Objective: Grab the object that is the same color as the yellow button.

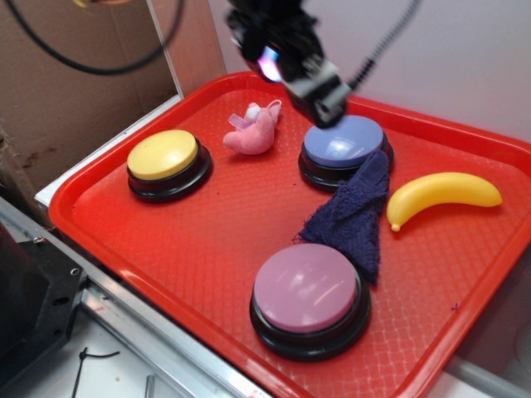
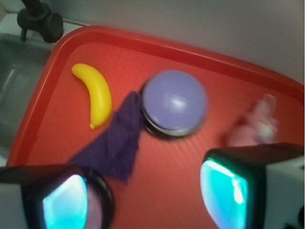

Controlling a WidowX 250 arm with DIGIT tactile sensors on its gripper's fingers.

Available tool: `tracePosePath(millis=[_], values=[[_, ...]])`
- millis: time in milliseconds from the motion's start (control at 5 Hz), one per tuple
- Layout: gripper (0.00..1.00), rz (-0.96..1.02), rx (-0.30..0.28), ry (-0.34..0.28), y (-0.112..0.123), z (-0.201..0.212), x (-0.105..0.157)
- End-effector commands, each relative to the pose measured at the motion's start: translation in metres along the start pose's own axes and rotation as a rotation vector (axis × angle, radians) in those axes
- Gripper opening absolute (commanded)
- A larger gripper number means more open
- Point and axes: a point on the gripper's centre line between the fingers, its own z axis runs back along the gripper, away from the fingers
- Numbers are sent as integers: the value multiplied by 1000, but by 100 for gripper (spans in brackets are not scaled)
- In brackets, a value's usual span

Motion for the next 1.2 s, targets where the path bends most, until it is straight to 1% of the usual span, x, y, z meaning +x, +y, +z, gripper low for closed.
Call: tracePosePath(millis=[0,200,400,600,800,1000], values=[[100,-91,20,-64,-23,-38,49],[100,-160,11,-48,-27,-58,59],[100,-230,16,-25,-29,-82,65],[100,-266,20,-22,-32,-89,66],[97,-281,41,-2,-36,-99,65],[0,-291,58,4,-40,-101,59]])
